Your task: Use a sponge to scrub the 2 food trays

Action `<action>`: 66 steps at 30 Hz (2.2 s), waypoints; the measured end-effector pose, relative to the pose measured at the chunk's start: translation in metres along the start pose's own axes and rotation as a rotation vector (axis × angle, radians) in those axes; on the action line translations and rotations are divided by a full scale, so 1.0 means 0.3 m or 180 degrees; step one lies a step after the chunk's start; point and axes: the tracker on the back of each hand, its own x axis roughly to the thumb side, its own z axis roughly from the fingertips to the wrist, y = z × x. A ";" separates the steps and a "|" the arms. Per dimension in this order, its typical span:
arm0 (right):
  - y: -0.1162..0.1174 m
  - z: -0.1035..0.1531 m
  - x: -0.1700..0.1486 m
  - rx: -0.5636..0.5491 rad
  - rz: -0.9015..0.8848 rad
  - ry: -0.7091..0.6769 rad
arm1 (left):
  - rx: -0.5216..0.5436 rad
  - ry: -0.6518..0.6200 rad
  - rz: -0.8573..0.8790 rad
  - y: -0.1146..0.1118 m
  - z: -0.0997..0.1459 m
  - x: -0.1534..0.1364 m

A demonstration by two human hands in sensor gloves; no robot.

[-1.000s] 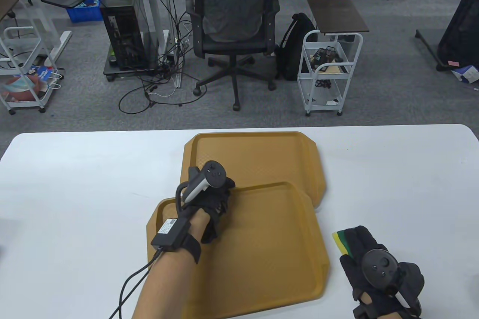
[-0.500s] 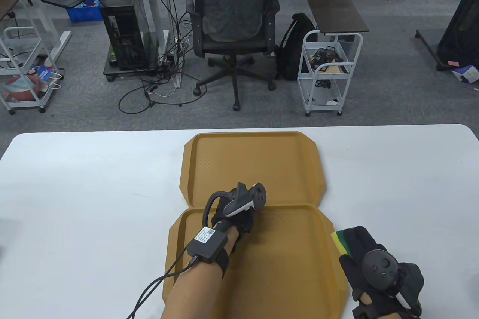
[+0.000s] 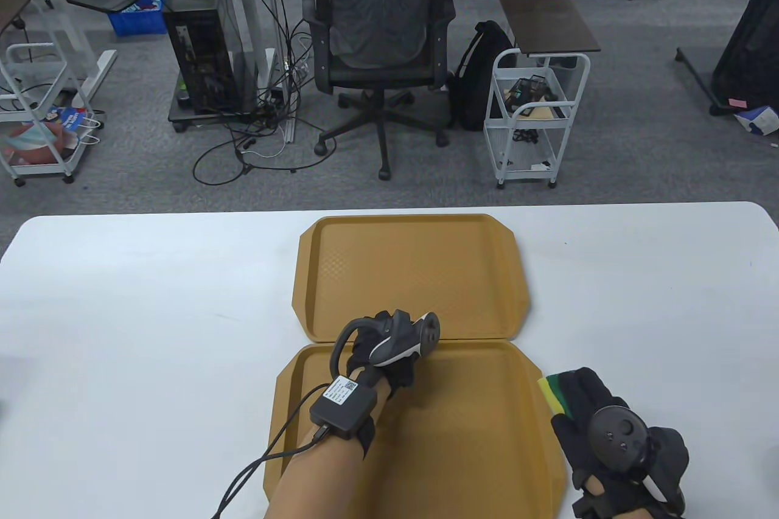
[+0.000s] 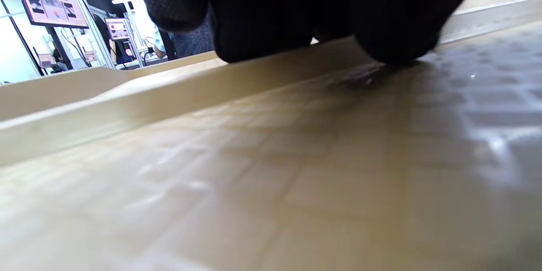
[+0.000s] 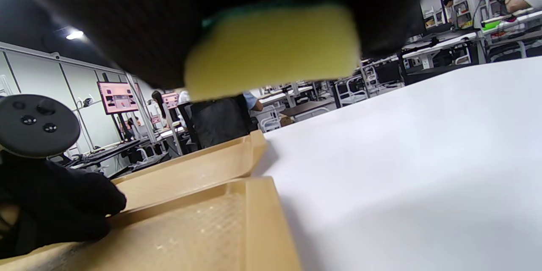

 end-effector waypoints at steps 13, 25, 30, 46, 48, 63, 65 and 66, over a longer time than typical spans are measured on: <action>0.035 -0.020 -0.027 0.0134 -0.0021 0.0135 | -0.0418 0.0610 0.0196 0.063 0.211 -0.281; 0.094 -0.038 -0.029 0.0226 0.0043 0.0229 | -0.1506 0.1197 0.1617 -0.153 0.603 -0.609; 0.133 -0.063 -0.016 0.0268 0.0059 0.0347 | -0.1181 0.1081 0.2060 -0.191 0.620 -0.610; 0.378 -0.323 0.228 0.0336 0.1049 0.0450 | -0.1101 0.1015 0.2683 -0.246 0.631 -0.652; 0.403 -0.337 0.246 0.0321 0.1185 0.0411 | -0.1132 0.1004 0.2735 -0.251 0.628 -0.658; 0.403 -0.375 0.235 0.0973 0.1278 0.0349 | -0.1235 0.1003 0.2851 -0.259 0.618 -0.665; 0.410 -0.374 0.247 0.0976 0.1287 0.0324 | -0.1262 0.0999 0.2883 -0.261 0.617 -0.667; 0.415 -0.374 0.256 0.0970 0.1292 0.0303 | -0.1263 0.0996 0.2884 -0.261 0.617 -0.667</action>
